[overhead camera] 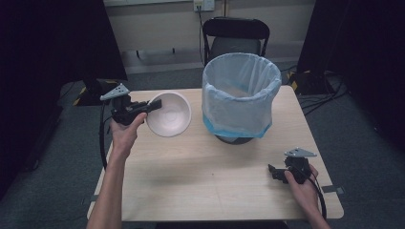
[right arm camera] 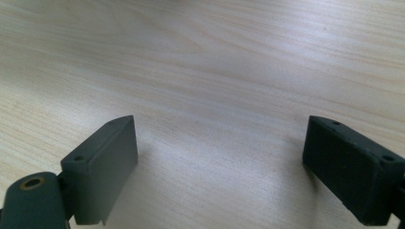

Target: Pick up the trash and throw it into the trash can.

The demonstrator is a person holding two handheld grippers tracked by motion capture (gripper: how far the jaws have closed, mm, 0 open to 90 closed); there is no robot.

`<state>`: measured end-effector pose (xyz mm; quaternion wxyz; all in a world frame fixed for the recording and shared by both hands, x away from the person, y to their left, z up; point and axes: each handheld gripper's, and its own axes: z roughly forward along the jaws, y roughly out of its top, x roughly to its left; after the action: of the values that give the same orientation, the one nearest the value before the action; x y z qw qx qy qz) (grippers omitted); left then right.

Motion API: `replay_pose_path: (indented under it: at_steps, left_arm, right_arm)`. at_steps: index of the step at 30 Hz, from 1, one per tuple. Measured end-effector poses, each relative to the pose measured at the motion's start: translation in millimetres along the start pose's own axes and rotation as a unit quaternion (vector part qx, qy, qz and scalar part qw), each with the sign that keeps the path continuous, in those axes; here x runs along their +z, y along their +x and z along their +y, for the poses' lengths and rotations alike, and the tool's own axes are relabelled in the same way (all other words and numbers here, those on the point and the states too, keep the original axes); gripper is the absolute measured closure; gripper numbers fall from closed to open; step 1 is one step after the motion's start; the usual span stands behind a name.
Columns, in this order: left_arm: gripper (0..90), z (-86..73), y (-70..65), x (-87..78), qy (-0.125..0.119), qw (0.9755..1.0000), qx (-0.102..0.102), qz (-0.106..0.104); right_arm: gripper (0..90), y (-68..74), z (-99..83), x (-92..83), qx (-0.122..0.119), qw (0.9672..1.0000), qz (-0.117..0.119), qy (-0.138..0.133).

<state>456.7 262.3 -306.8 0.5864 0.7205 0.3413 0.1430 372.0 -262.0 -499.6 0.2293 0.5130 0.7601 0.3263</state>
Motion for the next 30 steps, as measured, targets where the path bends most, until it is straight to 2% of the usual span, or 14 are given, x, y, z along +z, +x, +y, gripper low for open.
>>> replay_pose_path:
  at_steps: [10,11,12,13,15,18,19,22,23,24,26,27,29,30]
  left_arm:
    - [83.1,43.3,-14.6,7.8,-0.036,0.9991,0.014,-0.016]
    - [83.1,52.7,-19.0,12.0,-0.039,0.9988,0.027,-0.014]
    - [83.1,52.7,-19.0,12.0,-0.039,0.9988,0.027,-0.014]
    - [83.1,61.2,-23.6,17.2,-0.047,0.998,0.036,-0.021]
    - [83.0,65.5,-25.9,20.3,-0.049,0.9977,0.041,-0.02]
    - [83.1,78.4,-30.2,30.0,-0.055,0.9971,0.042,-0.032]
    - [83.1,87.1,-34.9,36.6,-0.057,0.9966,0.048,-0.036]
    - [83.1,95.5,-39.4,43.4,-0.055,0.9961,0.053,-0.043]
    - [83.1,103.2,-42.7,50.7,-0.055,0.9959,0.054,-0.047]
    - [83.1,103.2,-42.7,50.7,-0.055,0.9959,0.054,-0.047]
    - [83.1,108.6,-45.2,59.0,-0.06,0.9958,0.049,-0.048]
    - [83.1,111.9,-48.2,69.2,-0.053,0.9961,0.048,-0.053]
    - [83.1,113.3,-50.0,74.0,-0.054,0.9961,0.043,-0.055]
    - [83.1,115.1,-51.4,79.9,-0.056,0.9957,0.038,-0.063]
  right_arm:
    - [10.8,0.0,0.0,0.0,0.0,1.0,0.0,0.0]
    - [10.8,0.0,0.0,0.0,0.0,1.0,0.0,0.0]
    - [10.8,0.0,0.0,0.0,0.0,1.0,0.0,0.0]
    - [10.8,0.0,0.0,0.0,0.0,1.0,0.0,0.0]
    - [10.8,0.0,0.0,0.0,0.0,1.0,0.0,0.0]
    - [10.8,0.0,0.0,0.0,0.0,1.0,0.0,0.0]
    - [10.7,0.0,0.0,0.0,0.0,1.0,0.0,0.0]
    - [10.8,-0.2,0.0,0.0,-0.001,1.0,0.0,0.0]
    - [10.8,0.0,0.0,0.0,0.0,1.0,0.0,0.0]
    - [10.8,0.0,0.0,0.0,0.0,1.0,0.0,0.0]
    - [10.8,0.0,0.0,0.0,0.0,1.0,0.0,0.0]
    - [10.8,-0.1,0.0,0.0,-0.001,1.0,0.0,0.0]
    - [10.8,-0.1,0.0,0.0,-0.001,1.0,0.0,0.0]
    - [10.8,-0.1,0.0,0.0,-0.001,1.0,0.0,0.0]
